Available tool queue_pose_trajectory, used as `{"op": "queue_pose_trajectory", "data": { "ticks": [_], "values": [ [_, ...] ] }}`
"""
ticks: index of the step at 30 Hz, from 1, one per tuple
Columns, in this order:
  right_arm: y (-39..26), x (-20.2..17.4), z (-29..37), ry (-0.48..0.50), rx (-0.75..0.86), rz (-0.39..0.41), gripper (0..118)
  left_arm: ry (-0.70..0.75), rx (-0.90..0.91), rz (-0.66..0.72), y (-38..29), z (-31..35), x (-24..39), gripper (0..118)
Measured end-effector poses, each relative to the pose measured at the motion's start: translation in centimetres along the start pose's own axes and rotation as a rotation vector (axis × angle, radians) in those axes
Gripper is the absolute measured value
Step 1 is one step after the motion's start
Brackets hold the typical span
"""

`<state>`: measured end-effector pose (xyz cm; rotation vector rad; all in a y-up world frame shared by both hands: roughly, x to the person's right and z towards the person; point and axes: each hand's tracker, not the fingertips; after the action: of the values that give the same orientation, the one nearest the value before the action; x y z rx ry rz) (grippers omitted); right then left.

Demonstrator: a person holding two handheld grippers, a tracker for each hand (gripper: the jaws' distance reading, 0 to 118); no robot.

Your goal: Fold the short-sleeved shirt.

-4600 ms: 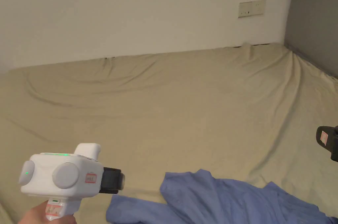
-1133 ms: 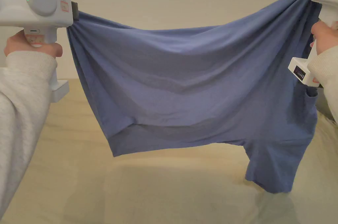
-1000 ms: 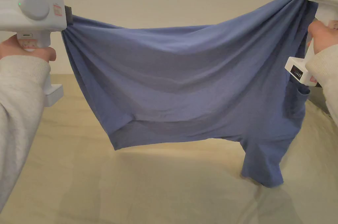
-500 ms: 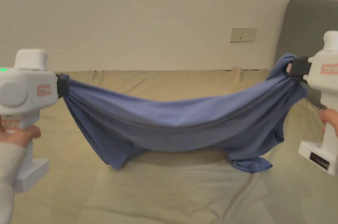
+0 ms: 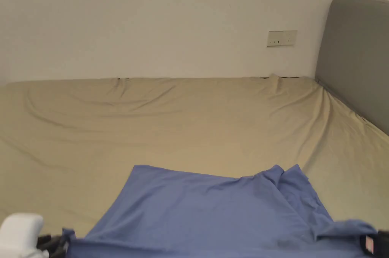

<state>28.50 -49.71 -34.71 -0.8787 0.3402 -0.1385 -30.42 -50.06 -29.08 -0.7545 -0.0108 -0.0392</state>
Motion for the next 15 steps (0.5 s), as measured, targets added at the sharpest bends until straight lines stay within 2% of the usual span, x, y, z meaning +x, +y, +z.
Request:
{"op": "queue_pose_trajectory", "data": {
  "ticks": [1, 3, 4, 6, 7, 8, 11, 13, 15],
  "values": [
    [-1.5, 0.3, -0.7, 0.012, -0.054, -0.014, 4, 0.0, -0.053, -0.001, -1.4, -0.4, 0.0, 5],
    [-4.4, 0.8, -2.5, -0.034, -0.126, -0.003, 4, -0.024, -0.147, 0.022, -4.3, -1.8, -0.2, 5],
    [-5.5, 0.7, -3.3, -0.044, -0.168, 0.028, 4, -0.012, -0.167, 0.025, -5.4, -2.2, -0.1, 5],
    [-7.8, 0.4, -5.0, -0.047, -0.238, 0.038, 4, -0.016, -0.22, 0.033, -7.7, -3.3, -0.2, 5],
    [-8.4, 2.0, -5.8, -0.052, -0.251, 0.029, 4, -0.029, -0.259, 0.042, -8.4, -3.9, -0.3, 5],
    [-9.1, 2.0, -6.4, -0.052, -0.287, 0.031, 4, -0.018, -0.288, 0.03, -9.1, -4.5, -0.3, 5],
    [-10.5, 1.8, -7.8, -0.131, -0.326, 0.17, 4, -0.02, -0.328, 0.043, -10.2, -5.5, -0.5, 5],
    [-11.1, 2.0, -8.5, -0.09, -0.372, 0.115, 4, -0.015, -0.346, 0.043, -10.4, -6.1, -0.5, 5],
    [-11.5, 2.5, -9.2, -0.095, -0.391, 0.102, 4, -0.041, -0.406, 0.064, -10.7, -6.8, -0.5, 5]
  ]
}}
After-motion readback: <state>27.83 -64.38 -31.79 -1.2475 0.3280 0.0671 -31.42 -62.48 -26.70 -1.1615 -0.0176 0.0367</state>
